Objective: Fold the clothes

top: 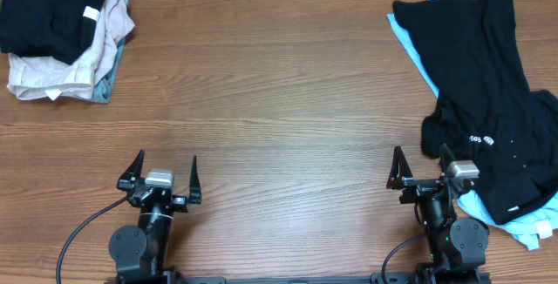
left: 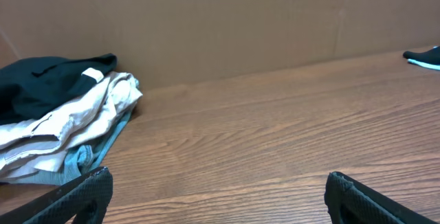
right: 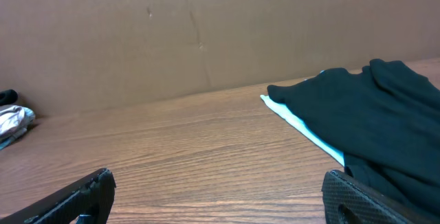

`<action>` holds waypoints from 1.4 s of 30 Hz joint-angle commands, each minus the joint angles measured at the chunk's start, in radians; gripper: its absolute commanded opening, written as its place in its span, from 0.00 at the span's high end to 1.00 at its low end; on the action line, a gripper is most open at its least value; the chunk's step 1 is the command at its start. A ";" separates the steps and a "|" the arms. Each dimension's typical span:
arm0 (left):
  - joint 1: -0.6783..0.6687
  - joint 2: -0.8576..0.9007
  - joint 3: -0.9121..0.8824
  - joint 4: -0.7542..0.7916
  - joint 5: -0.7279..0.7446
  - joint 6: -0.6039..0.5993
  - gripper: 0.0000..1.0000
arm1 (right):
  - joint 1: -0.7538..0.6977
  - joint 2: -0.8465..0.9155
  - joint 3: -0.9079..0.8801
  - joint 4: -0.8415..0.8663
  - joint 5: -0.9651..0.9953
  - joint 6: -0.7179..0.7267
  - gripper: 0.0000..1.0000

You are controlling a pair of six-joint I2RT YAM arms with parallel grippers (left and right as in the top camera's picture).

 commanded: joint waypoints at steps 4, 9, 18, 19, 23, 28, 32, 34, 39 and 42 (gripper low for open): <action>0.008 -0.007 -0.006 0.004 0.001 -0.017 0.00 | 0.000 -0.012 -0.010 0.006 0.005 -0.004 0.00; 0.008 -0.007 -0.006 0.004 0.001 -0.017 0.00 | 0.000 -0.012 -0.010 0.006 0.006 -0.004 0.00; 0.008 -0.007 -0.006 0.004 0.001 -0.017 0.00 | 0.000 -0.012 -0.010 0.009 0.054 -0.007 0.00; 0.008 -0.007 -0.006 0.004 0.001 -0.017 0.00 | 0.000 -0.012 -0.010 0.009 0.054 -0.007 0.00; 0.008 -0.007 -0.006 0.004 0.001 -0.017 0.00 | 0.000 -0.012 -0.010 0.009 0.054 -0.007 0.00; 0.008 -0.007 -0.006 0.004 -0.008 -0.008 0.00 | 0.000 -0.012 -0.010 0.111 0.024 -0.003 0.00; 0.008 -0.007 -0.006 0.020 -0.014 -0.018 0.00 | 0.000 -0.012 -0.010 0.154 -0.085 -0.004 0.00; 0.007 -0.007 -0.006 0.018 -0.014 -0.018 0.00 | 0.000 -0.012 -0.010 0.183 -0.086 -0.003 0.00; 0.007 -0.007 -0.006 0.035 0.042 -0.018 0.00 | 0.000 -0.012 -0.010 0.315 -0.118 -0.003 0.00; 0.007 -0.007 -0.005 0.061 0.053 -0.018 0.00 | 0.000 -0.012 0.010 0.342 -0.167 -0.003 0.00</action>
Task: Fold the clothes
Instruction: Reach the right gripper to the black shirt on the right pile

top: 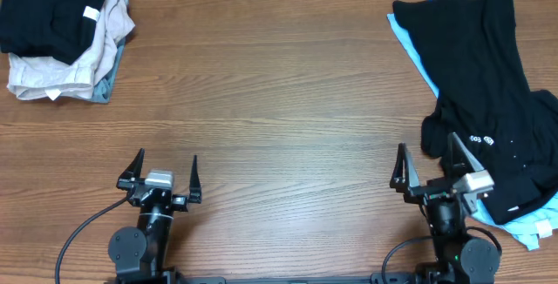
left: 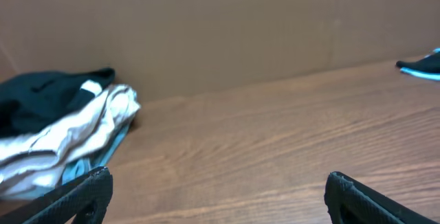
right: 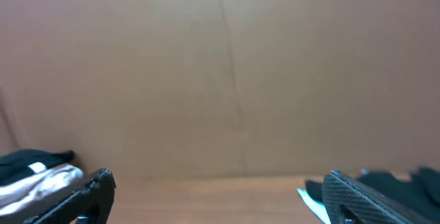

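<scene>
A crumpled black garment (top: 488,92) lies spread at the table's right side on top of a light blue one (top: 410,40). A stack of folded clothes (top: 61,36), black over beige over teal, rests at the far left corner. My left gripper (top: 162,172) stands open near the front edge, nothing between its fingers. My right gripper (top: 429,164) is open too, just left of the black garment's lower edge. In the right wrist view the black garment (right: 392,179) shows low at right; the left wrist view has the folded stack (left: 62,124) at left.
A brown cardboard wall (left: 220,25) backs the wooden table (top: 270,101). A black cable (top: 83,232) runs from the left arm's base off the front edge.
My right gripper has tipped upward and swung slightly, so its camera now faces the cardboard wall more than the table. The left arm shifted only a little. The clothes lie as before.
</scene>
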`<action>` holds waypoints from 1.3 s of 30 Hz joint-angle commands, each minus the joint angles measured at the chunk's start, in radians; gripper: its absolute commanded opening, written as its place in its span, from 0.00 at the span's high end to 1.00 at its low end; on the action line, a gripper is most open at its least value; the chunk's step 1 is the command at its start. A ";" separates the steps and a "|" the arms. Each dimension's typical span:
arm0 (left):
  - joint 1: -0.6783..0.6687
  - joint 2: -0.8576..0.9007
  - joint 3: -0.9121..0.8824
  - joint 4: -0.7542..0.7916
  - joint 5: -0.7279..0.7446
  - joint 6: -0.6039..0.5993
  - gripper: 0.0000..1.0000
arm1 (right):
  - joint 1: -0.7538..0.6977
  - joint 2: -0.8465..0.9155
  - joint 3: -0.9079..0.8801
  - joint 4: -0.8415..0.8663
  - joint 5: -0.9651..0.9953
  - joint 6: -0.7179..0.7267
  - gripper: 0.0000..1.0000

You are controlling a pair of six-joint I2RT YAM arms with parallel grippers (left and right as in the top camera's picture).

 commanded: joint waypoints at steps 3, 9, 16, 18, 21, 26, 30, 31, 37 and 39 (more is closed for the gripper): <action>0.007 -0.003 0.014 0.008 0.031 -0.018 0.00 | 0.000 -0.008 0.067 -0.067 -0.051 -0.002 0.00; 0.007 0.104 0.169 -0.063 0.032 -0.030 0.00 | -0.004 0.103 0.279 -0.237 -0.035 -0.081 0.00; 0.007 0.423 0.450 -0.132 0.084 -0.032 0.00 | -0.004 0.433 0.618 -0.443 -0.028 -0.098 0.00; 0.007 0.524 0.538 -0.171 0.101 -0.032 0.00 | -0.004 0.540 0.731 -0.542 -0.027 -0.106 0.00; 0.007 0.689 0.692 -0.269 0.109 -0.031 0.00 | -0.004 0.720 0.917 -0.721 0.000 -0.106 0.00; 0.005 0.931 0.917 -0.453 0.109 -0.010 0.00 | -0.004 0.990 1.172 -0.968 0.009 -0.105 0.00; 0.005 1.111 1.030 -0.533 0.113 -0.009 0.00 | -0.004 1.165 1.266 -1.016 -0.108 -0.097 0.00; 0.005 1.149 1.036 -0.521 0.113 -0.010 0.00 | -0.003 1.199 1.266 -1.015 -0.143 -0.097 0.00; 0.005 1.366 1.036 -0.486 0.180 -0.040 0.00 | -0.011 1.372 1.265 -1.064 -0.137 -0.093 0.12; 0.005 1.434 1.036 -0.465 0.206 -0.040 0.00 | -0.026 1.426 1.265 -1.099 -0.050 -0.006 0.14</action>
